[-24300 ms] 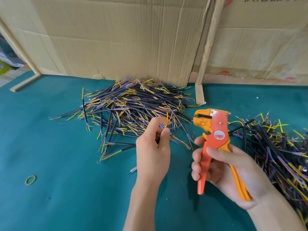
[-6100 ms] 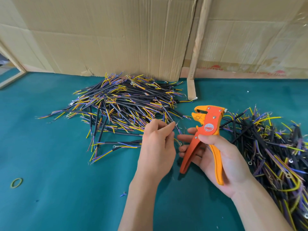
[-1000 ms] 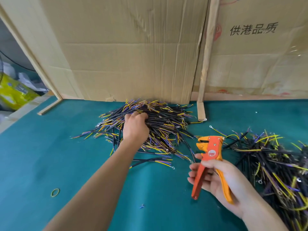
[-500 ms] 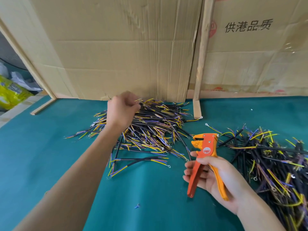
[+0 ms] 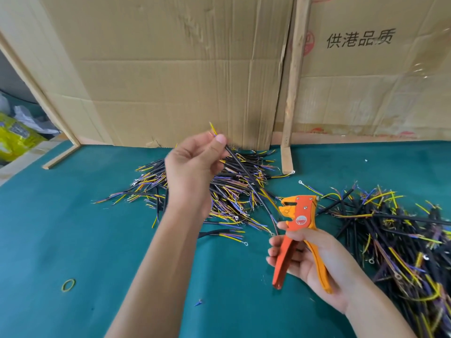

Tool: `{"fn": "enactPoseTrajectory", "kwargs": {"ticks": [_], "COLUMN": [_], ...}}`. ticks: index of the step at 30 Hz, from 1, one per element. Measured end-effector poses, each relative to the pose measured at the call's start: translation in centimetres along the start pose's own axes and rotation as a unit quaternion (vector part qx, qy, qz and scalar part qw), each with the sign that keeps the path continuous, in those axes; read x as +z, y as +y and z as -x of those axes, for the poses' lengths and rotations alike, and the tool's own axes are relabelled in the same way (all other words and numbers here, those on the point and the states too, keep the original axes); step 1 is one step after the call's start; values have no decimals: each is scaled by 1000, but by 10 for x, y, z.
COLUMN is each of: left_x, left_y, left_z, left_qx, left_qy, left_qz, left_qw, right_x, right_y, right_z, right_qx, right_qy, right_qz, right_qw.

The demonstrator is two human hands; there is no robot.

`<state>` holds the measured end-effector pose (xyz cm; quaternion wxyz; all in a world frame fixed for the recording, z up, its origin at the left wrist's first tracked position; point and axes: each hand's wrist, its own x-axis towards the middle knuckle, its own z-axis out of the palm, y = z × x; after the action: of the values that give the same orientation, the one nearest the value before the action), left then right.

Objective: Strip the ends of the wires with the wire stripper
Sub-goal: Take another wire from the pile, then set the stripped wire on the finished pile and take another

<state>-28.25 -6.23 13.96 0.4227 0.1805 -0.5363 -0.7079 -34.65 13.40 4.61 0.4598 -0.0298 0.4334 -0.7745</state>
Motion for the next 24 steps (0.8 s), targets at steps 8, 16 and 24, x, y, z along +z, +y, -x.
{"fn": "enactPoseTrajectory", "kwargs": {"ticks": [8,16,24], "left_x": [18,15,14], "left_y": [-32,-45,-60], "left_z": [26,24,26], "left_qx": [-14,-19,-52], "left_qy": [-61,-11,48], "left_qz": [-3,12,25], "left_qw": [998,1000,997], "right_x": [1,-7,-2], "right_y": [0,-1,-1], "right_z": [-1,2,2], "right_qx": [-1,21,-27], "right_qy": [-2,-51,-53], "right_qz": [0,21,31], "right_qw": [1000,998,998]}}
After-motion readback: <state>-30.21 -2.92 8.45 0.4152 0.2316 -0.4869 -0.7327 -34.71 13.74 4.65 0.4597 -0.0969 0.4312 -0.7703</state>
